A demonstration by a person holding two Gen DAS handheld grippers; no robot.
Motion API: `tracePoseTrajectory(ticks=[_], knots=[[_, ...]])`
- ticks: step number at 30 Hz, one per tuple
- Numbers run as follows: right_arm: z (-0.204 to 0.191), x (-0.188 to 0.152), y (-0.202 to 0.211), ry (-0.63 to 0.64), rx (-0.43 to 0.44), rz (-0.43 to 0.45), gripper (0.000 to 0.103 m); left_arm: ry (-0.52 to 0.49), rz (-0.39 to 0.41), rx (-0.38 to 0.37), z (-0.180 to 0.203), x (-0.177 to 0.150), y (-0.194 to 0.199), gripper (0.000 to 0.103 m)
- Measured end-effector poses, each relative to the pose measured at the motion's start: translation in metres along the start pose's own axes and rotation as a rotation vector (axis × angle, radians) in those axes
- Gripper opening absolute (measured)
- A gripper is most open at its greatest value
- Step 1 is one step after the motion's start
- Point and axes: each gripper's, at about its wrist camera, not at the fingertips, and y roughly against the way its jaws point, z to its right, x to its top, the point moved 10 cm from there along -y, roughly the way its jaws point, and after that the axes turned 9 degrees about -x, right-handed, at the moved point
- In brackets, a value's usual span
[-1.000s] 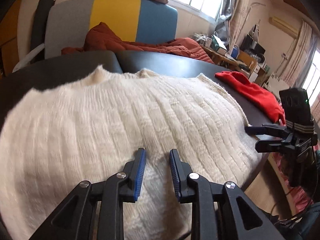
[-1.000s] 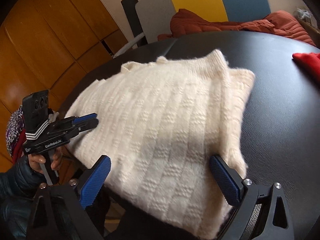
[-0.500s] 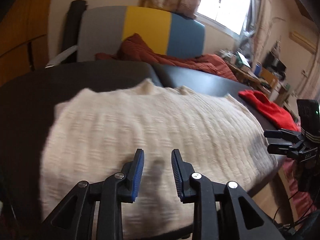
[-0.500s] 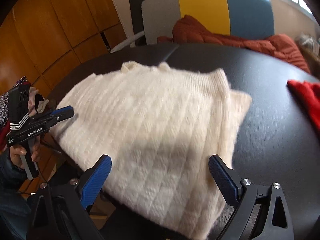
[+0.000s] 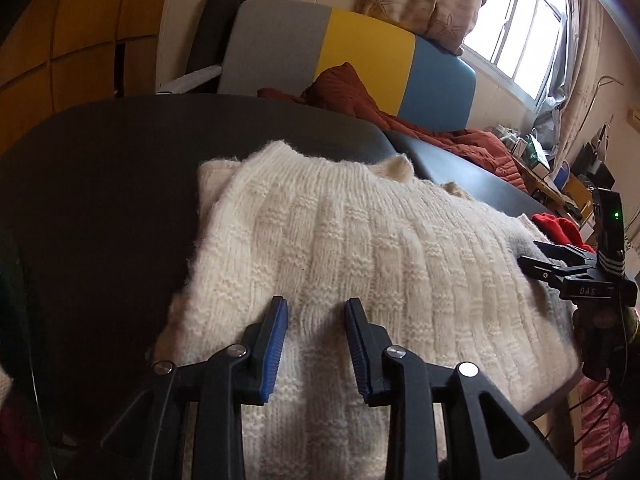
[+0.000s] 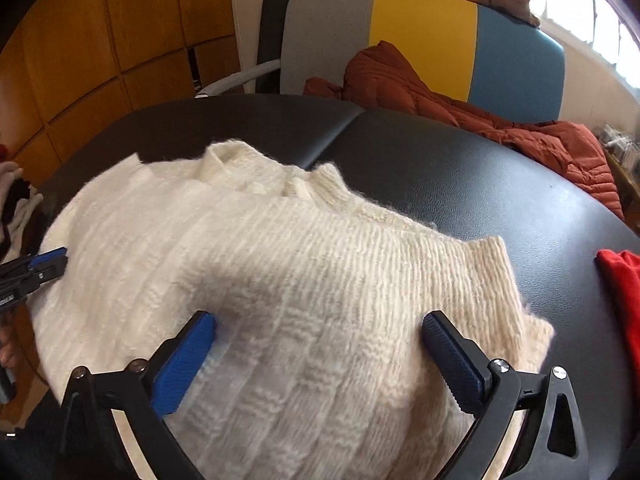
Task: Fold clothes
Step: 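Open the left gripper and press the sweater flat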
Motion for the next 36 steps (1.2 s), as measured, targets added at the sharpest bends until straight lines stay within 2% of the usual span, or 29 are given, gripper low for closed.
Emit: tracePoseTrajectory(ticks=[4,9,14,18,19,20,23,24,25,29,33,36], knots=[[0.008,0.002,-0.010,-0.051,0.030,0.027,0.103,-0.006,0.014,0.027,-0.001,0.007,-0.009,0.031],[0.008,0.001,-0.009,-0.059,0.038,0.045,0.103,0.039,0.024,0.002,-0.004,0.015,0.008,0.031],[0.008,0.001,-0.007,-0.065,0.045,0.054,0.103,0.081,0.071,0.071,-0.037,0.033,0.035,0.032],[0.008,0.002,-0.007,-0.068,0.047,0.057,0.103,0.108,0.010,0.089,-0.058,0.031,0.027,0.028],[0.008,0.002,-0.007,-0.068,0.047,0.058,0.103,0.106,-0.018,0.087,-0.059,0.027,0.022,0.018],[0.008,0.002,-0.007,-0.068,0.047,0.058,0.103,0.103,-0.043,0.086,-0.060,0.023,0.018,0.014],[0.008,0.003,-0.007,-0.068,0.045,0.058,0.103,0.068,-0.064,0.097,-0.055,0.023,0.015,0.013],[0.008,0.003,-0.008,-0.068,0.046,0.058,0.103,0.075,-0.061,0.092,-0.055,0.027,0.016,0.015],[0.008,0.003,-0.008,-0.068,0.046,0.058,0.103,0.091,-0.054,0.087,-0.055,0.030,0.016,0.022],[0.009,0.003,-0.007,-0.070,0.049,0.060,0.103,0.144,-0.034,0.072,-0.065,0.051,0.012,0.037],[0.009,0.003,-0.006,-0.073,0.053,0.062,0.103,0.187,-0.085,0.047,-0.076,0.057,-0.006,0.039],[0.009,0.003,-0.006,-0.078,0.060,0.065,0.103,0.219,-0.124,-0.005,-0.077,0.056,-0.020,0.041]])
